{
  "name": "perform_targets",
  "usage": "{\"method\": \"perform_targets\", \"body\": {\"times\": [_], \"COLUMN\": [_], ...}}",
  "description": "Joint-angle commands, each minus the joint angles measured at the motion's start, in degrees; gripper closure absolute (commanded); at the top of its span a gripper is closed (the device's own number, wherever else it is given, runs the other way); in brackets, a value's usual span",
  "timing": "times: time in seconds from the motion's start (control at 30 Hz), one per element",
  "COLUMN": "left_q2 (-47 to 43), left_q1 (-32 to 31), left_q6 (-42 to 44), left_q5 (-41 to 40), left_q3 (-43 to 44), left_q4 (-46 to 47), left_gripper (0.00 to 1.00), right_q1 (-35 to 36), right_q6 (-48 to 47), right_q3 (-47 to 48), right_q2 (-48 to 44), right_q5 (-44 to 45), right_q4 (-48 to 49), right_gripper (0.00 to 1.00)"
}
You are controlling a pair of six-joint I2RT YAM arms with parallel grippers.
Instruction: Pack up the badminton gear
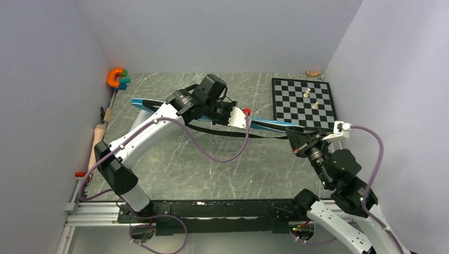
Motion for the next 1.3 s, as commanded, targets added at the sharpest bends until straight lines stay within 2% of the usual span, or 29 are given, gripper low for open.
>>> {"method": "perform_targets", "body": {"times": [0.0,0.2,0.33,0.53,0.67,0.73,0.83,0.93,1.07,1.27], "left_q2": [-1.2,-0.1,0.1,0.5,0.9,0.8,0.3,0.0,-0.7,-1.4], "left_q1": [2.7,2.5,2.0,1.3,0.6,0.0,-0.5,-0.7,-0.7,-0.7], "left_q6": [2.4,2.4,2.9,3.6,3.9,4.2,4.6,4.4,4.6,4.9], "left_q5": [-8.9,-8.9,-9.6,-10.0,-10.2,-10.8,-11.1,-11.2,-11.2,-10.8], "left_q3": [0.5,1.2,1.0,0.9,0.9,0.5,-0.5,-0.3,-0.6,0.1], "left_q4": [-0.1,-0.2,0.1,0.4,0.4,0.5,1.1,0.9,0.7,-0.4], "left_gripper": [1.00,1.00,1.00,1.00,1.00,1.00,1.00,1.00,1.00,1.00], "right_q1": [-0.7,-0.2,0.4,1.1,1.1,1.1,1.1,1.2,1.1,1.1], "right_q6": [-2.4,-0.3,0.5,0.8,0.1,-0.1,0.0,1.2,2.9,4.6], "right_q3": [6.0,8.5,9.7,12.7,12.5,11.7,10.8,9.3,5.8,4.1], "right_q2": [-4.4,-5.8,-6.5,-5.4,-3.4,-0.5,5.4,8.3,6.7,6.6], "right_q5": [12.9,14.9,15.9,16.5,15.0,12.8,6.2,2.0,0.3,0.7], "right_q4": [-9.9,-16.1,-18.1,-20.0,-18.1,-16.3,-13.3,-10.7,-6.9,-6.0], "right_gripper": [1.00,0.94,0.85,0.75,0.69,0.61,0.40,0.32,0.33,0.43]}}
